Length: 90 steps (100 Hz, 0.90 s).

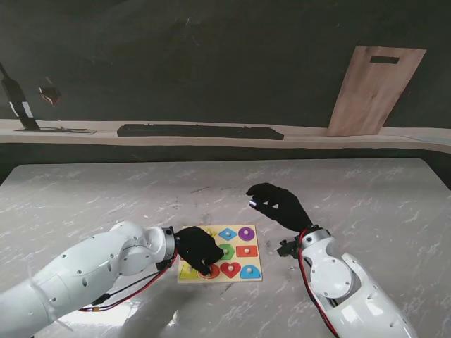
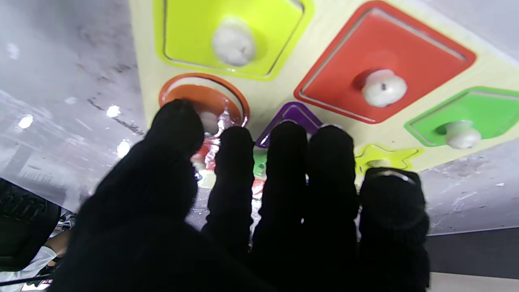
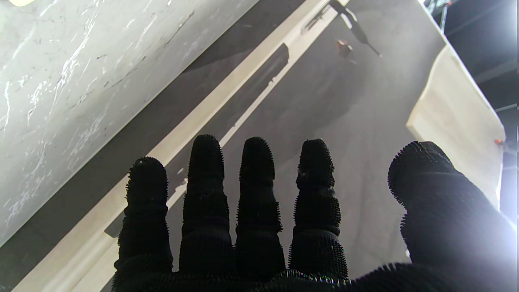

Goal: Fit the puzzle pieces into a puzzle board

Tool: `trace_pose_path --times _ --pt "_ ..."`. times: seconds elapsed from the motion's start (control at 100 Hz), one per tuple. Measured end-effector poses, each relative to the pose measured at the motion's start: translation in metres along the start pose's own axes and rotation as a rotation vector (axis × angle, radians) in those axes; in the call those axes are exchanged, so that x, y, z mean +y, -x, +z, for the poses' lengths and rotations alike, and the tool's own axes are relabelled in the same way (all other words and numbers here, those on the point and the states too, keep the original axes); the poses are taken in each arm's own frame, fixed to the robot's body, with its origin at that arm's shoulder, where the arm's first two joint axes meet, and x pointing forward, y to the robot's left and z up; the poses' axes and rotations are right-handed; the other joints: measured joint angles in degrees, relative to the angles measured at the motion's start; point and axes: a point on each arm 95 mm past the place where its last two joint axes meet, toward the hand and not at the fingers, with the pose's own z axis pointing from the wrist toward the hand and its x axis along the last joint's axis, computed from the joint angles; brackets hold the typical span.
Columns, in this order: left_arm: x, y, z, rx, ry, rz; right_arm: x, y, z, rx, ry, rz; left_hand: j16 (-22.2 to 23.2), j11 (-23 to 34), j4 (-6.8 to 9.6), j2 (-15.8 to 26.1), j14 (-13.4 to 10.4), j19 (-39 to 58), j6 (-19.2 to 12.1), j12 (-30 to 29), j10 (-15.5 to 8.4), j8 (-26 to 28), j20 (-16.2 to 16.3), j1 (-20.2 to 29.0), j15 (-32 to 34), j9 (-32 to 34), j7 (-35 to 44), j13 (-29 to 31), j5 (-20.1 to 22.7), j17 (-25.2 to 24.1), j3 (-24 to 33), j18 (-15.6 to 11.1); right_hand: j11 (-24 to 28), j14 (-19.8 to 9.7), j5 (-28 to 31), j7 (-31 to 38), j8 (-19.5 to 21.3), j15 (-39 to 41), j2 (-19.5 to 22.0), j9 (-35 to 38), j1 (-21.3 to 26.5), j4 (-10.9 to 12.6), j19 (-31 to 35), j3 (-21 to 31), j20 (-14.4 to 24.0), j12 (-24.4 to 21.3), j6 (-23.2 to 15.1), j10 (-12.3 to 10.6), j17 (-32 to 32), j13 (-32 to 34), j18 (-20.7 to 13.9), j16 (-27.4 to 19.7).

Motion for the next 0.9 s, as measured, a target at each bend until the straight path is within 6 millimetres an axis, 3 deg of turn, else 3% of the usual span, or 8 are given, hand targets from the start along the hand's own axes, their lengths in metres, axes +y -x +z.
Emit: trace_pose_path --times 0.11,0.24,0.38,0.5,0.61,0.75,0.79,0.9 --pt "0.0013 0.0023 0.0014 0.003 -0.02 -0.015 -0.0001 0.0001 -0.0001 0.0 0.0 0.0 -0.45 0.0 -0.1 0.58 0.0 0.01 -0.21 0.0 0.0 -1.69 -0.01 0.39 0.03 0.67 0.03 0.65 0.8 0.19 -1.14 0.0 0.0 0.0 0.0 0.0 0.0 0.0 0.0 0.0 0.0 0.0 0.0 0.0 0.0 0.0 0.0 0.0 0.0 0.0 0.0 0.0" --pt "0.0041 0.0047 0.0034 0.003 -0.058 -0.047 -0.0002 0.0001 -0.0001 0.0 -0.002 0.001 -0.47 -0.58 -0.1 1.48 0.58 0.01 -0.02 -1.01 1.03 -8.74 -0.02 2.35 0.04 2.14 -1.94 1.65 3.73 0.62 -1.04 0.0 0.0 0.0 0.0 0.0 0.0 0.0 0.0 0.0 0.0 0.0 0.0 0.0 0.0 0.0 0.0 0.0 0.0 0.0 0.0 0.0" --pt "0.0054 0.0043 0.0035 0.006 -0.059 -0.064 -0.0002 0.0 -0.0001 0.0 -0.001 0.001 -0.91 -0.72 -0.1 0.79 0.89 0.02 2.64 -2.0 1.19 -16.43 -0.02 2.09 0.04 2.45 -4.41 1.67 4.89 0.69 4.41 0.0 0.0 0.0 0.0 0.0 0.0 0.0 0.0 0.0 0.0 0.0 0.0 0.0 0.0 0.0 0.0 0.0 0.0 0.0 0.0 0.32" --pt "0.0048 0.0035 0.0029 0.012 -0.043 -0.079 -0.0001 0.0001 0.0 0.0 -0.001 0.001 -0.96 -0.74 -0.1 0.18 0.92 0.02 5.5 -2.05 1.21 -16.78 -0.02 0.68 0.05 2.47 -4.94 1.67 4.79 0.69 11.04 0.0 0.0 0.0 0.0 0.0 0.0 0.0 0.0 0.0 0.0 0.0 0.0 0.0 0.0 0.0 0.0 0.0 0.0 0.0 0.0 0.41" --pt "0.0017 0.0021 0.0017 0.019 -0.024 -0.074 0.0 0.0002 0.0 0.0 -0.001 0.001 -0.96 -0.74 0.01 0.45 0.92 0.02 5.92 -2.05 1.19 -16.95 -0.02 0.68 0.05 2.47 -7.36 1.67 4.77 0.65 12.4 0.0 0.0 0.0 0.0 0.0 0.0 0.0 0.0 0.0 0.0 0.0 0.0 0.0 0.0 0.0 0.0 0.0 0.0 0.0 0.0 0.41" --pt "0.0012 0.0034 -0.0007 0.015 -0.029 -0.047 0.0 0.0002 0.0 0.0 -0.001 0.002 -0.96 -0.74 0.02 1.01 0.89 0.02 4.13 -2.05 1.12 -17.11 -0.02 -0.17 0.05 2.4 -8.48 1.67 4.71 0.62 4.69 0.0 0.0 0.0 0.0 0.0 0.0 0.0 0.0 0.0 0.0 0.0 0.0 0.0 0.0 0.0 0.0 0.0 0.0 0.0 0.0 0.41" --pt "0.0013 0.0039 -0.0015 0.012 -0.033 -0.047 0.0 0.0002 0.0 0.0 -0.001 0.002 -0.96 -0.74 0.02 2.14 0.88 0.02 4.12 -2.05 1.09 -16.7 -0.02 -1.01 0.05 2.39 -9.25 1.67 4.7 0.62 0.93 0.0 0.0 0.01 0.0 0.0 0.0 0.0 0.0 0.0 0.0 0.0 0.0 0.0 0.0 0.0 0.0 0.0 0.0 0.0 0.0 0.41" --pt "0.0007 0.0051 -0.0042 0.001 -0.058 -0.052 0.0001 0.0003 0.0001 0.001 -0.001 0.001 -0.96 -0.74 0.03 4.86 0.87 0.02 4.12 -2.05 1.08 -15.39 -0.02 -2.93 0.05 1.98 -11.18 1.67 4.71 0.45 -2.81 0.0 0.0 0.01 0.0 0.0 0.0 0.0 0.0 0.0 0.0 0.0 0.0 0.0 0.0 0.0 0.0 0.0 0.0 0.0 0.0 0.42"
